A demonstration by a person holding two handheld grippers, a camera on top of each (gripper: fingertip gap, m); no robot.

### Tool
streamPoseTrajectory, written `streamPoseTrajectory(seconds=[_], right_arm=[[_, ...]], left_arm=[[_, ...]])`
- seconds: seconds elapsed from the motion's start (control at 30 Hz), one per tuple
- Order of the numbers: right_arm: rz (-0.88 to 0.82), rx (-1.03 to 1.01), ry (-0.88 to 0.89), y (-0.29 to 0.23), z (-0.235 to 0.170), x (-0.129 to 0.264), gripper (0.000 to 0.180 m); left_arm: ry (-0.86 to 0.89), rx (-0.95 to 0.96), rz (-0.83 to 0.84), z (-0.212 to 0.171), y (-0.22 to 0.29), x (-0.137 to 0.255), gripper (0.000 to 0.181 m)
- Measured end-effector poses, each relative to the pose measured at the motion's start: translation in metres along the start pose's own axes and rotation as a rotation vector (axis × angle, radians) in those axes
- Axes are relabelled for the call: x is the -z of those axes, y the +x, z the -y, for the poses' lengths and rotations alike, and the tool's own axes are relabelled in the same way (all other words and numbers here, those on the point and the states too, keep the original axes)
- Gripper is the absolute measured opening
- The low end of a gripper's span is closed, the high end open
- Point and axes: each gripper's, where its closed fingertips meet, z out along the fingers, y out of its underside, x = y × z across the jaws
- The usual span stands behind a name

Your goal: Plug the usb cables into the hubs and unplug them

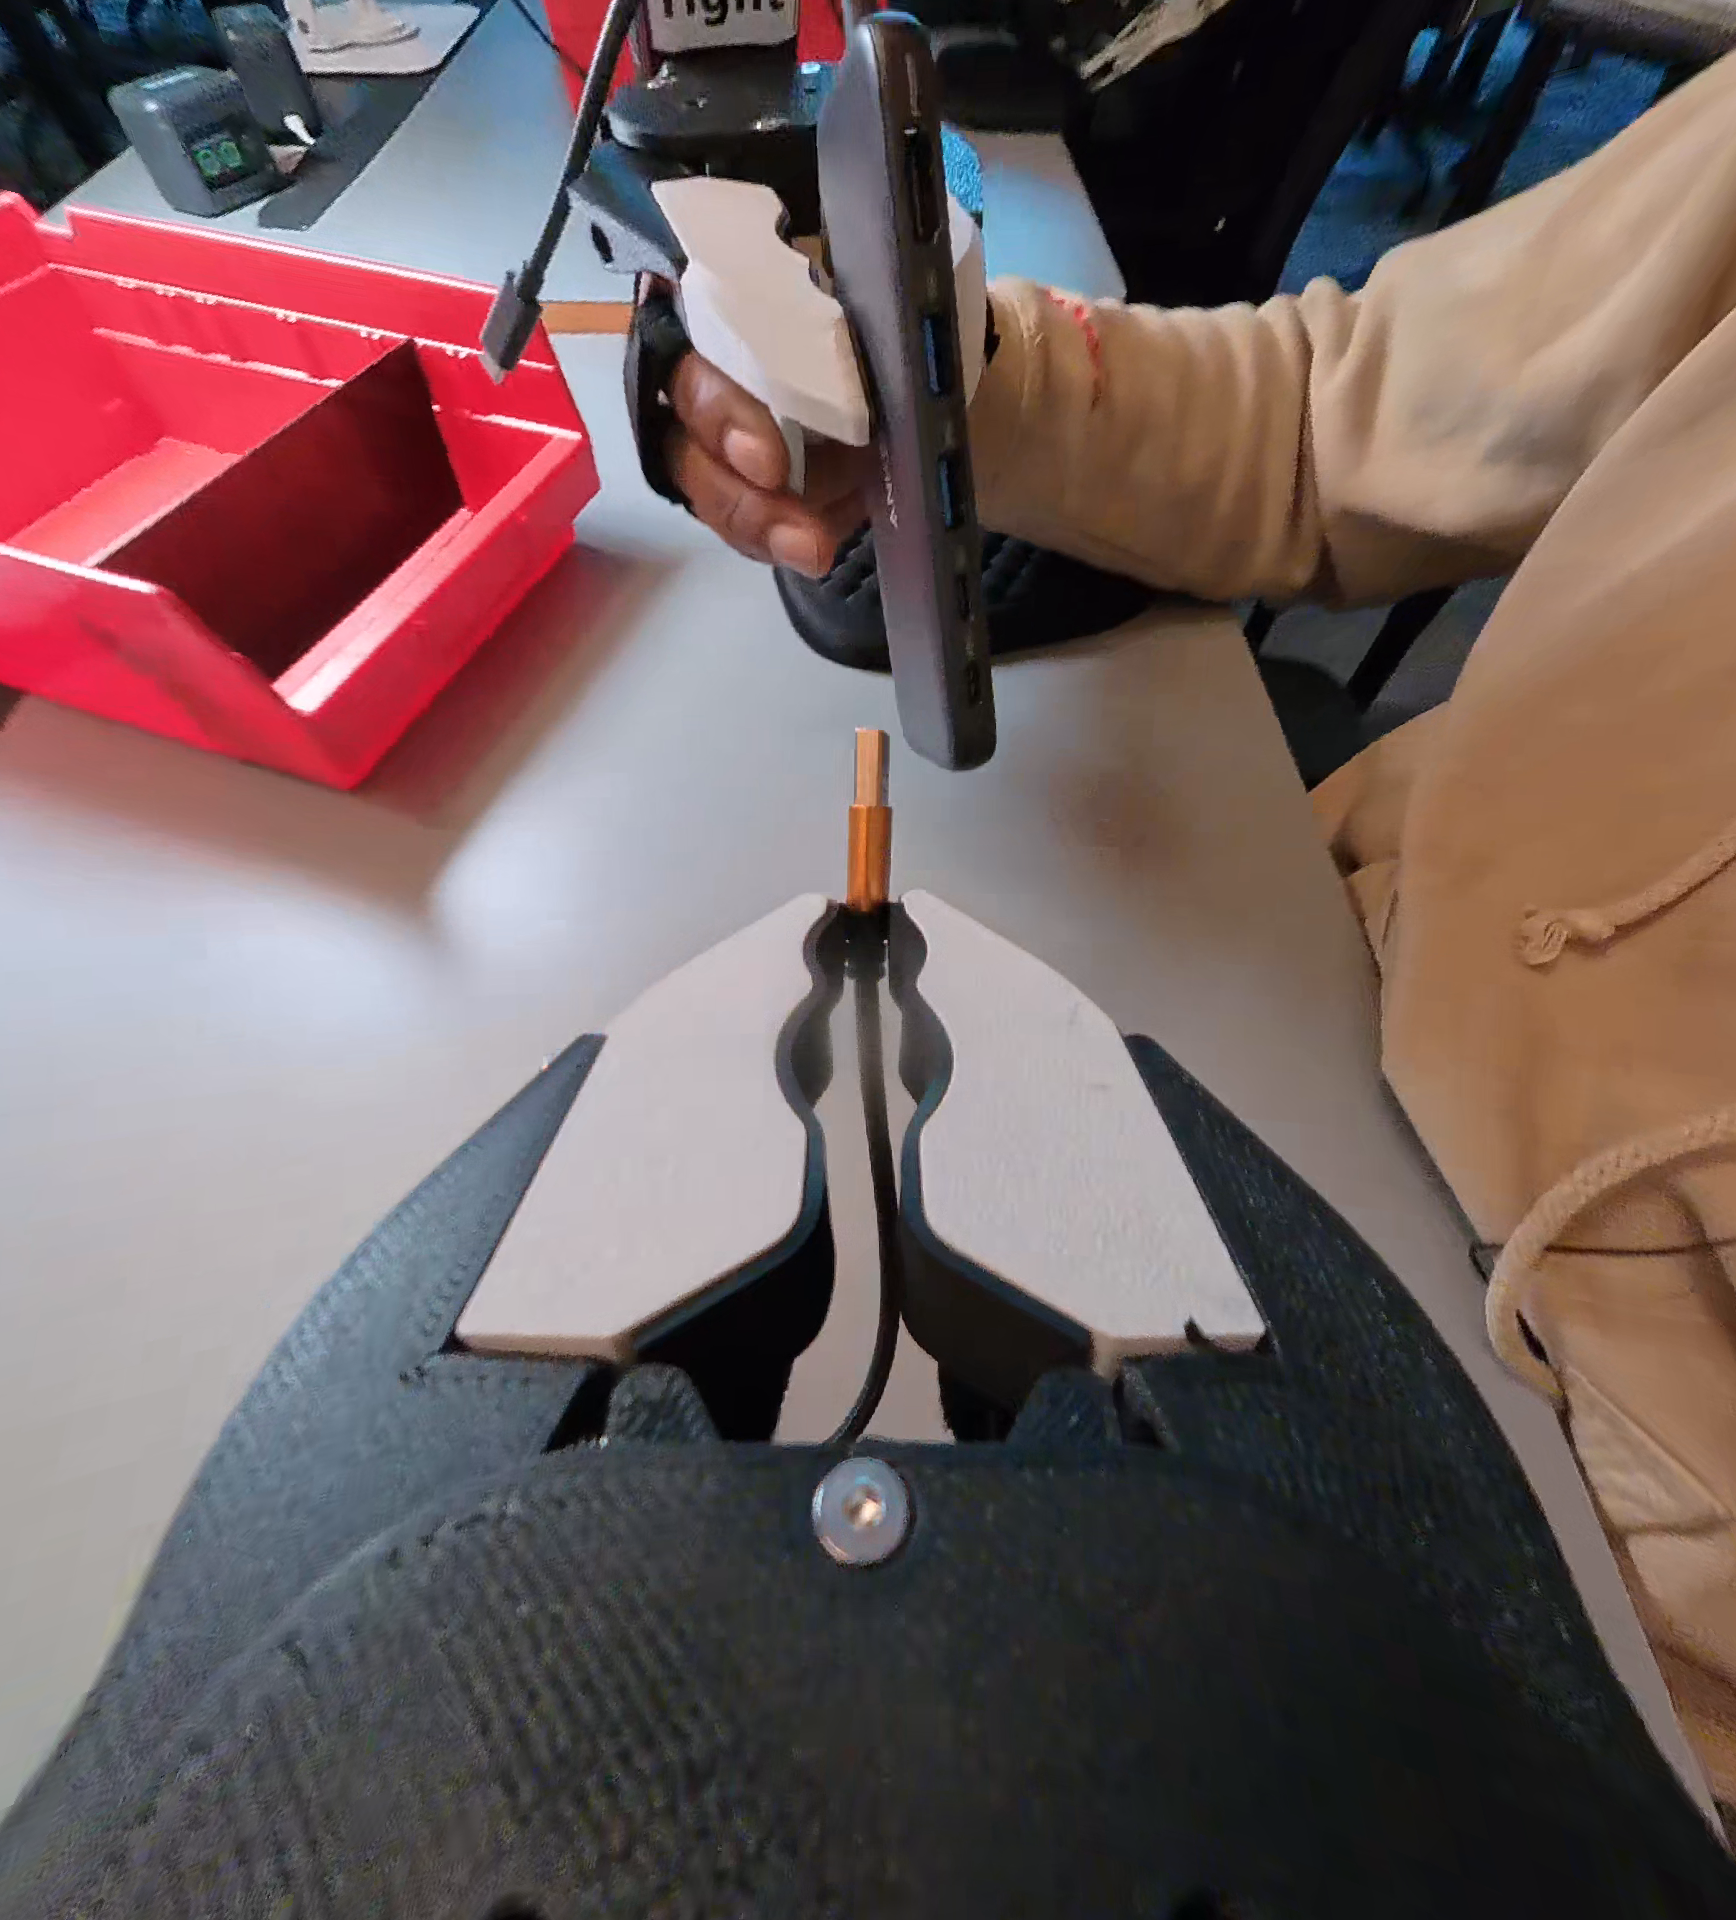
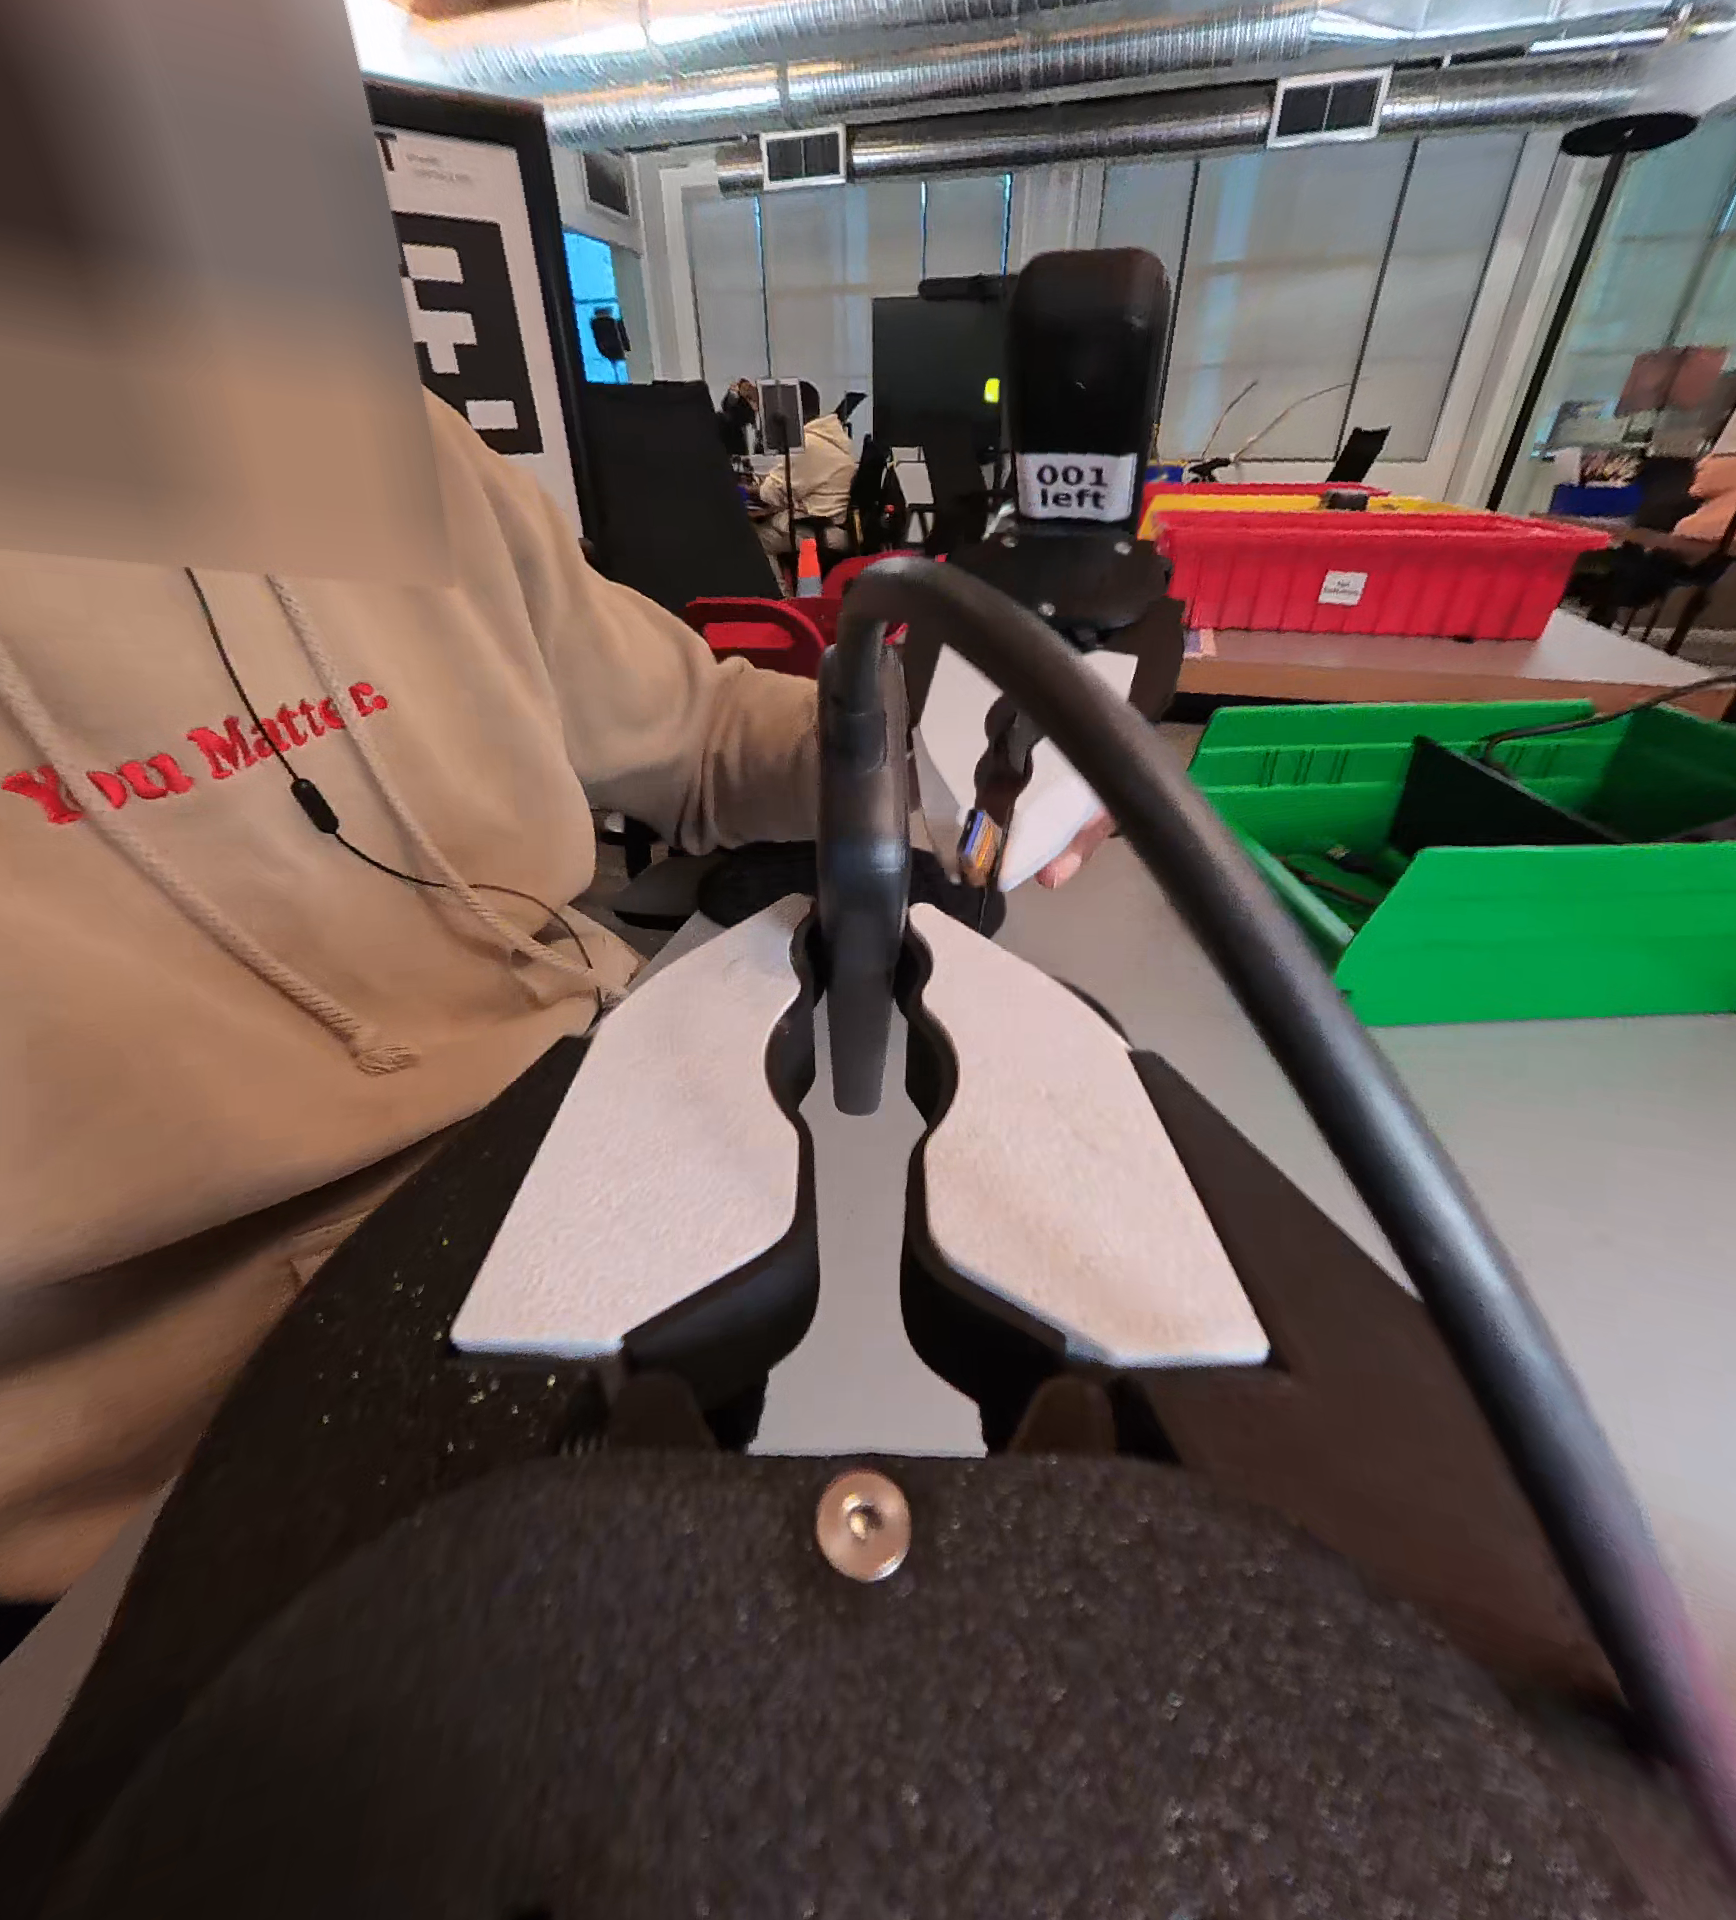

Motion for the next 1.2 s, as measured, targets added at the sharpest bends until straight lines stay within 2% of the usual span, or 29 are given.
streamPoseTrajectory(seconds=[0.17, 0.37, 0.5, 0.67, 0.8, 0.83, 0.87, 1.03, 1.13, 1.2], right_arm=[[0.004, -0.043, -0.050, 0.004, -0.018, -0.006, 0.012], [-0.005, -0.059, -0.141, 0.006, -0.036, -0.013, 0.012], [-0.011, -0.054, -0.161, 0.006, -0.039, -0.014, 0.012], [-0.021, -0.050, -0.174, 0.007, -0.040, -0.013, 0.012], [-0.041, -0.048, -0.159, 0.010, -0.036, -0.007, 0.012], [-0.047, -0.048, -0.151, 0.011, -0.034, -0.005, 0.012], [-0.055, -0.049, -0.143, 0.012, -0.032, -0.003, 0.012], [-0.104, -0.060, -0.108, 0.021, -0.028, 0.006, 0.012], [-0.139, -0.062, -0.102, 0.028, -0.028, 0.010, 0.012], [-0.150, -0.065, -0.095, 0.030, -0.027, 0.012, 0.012]], left_arm=[[0.064, 0.096, -0.058, -0.013, 0.003, -0.017, 0.008], [0.001, 0.127, -0.044, -0.024, 0.008, -0.030, 0.008], [0.007, 0.138, -0.093, -0.023, 0.018, -0.033, 0.008], [0.065, 0.306, -0.334, -0.018, 0.039, -0.032, 0.008], [0.141, 0.462, -0.771, -0.002, 0.080, -0.005, 0.008], [0.131, 0.472, -0.856, -0.002, 0.089, 0.003, 0.008], [0.085, 0.469, -0.863, -0.009, 0.091, 0.002, 0.007], [-0.153, 0.535, -0.405, -0.071, 0.029, -0.035, 0.013], [-0.183, 0.574, -0.153, -0.093, -0.015, -0.038, 0.013], [-0.200, 0.530, 0.041, -0.104, -0.045, -0.029, 0.017]])
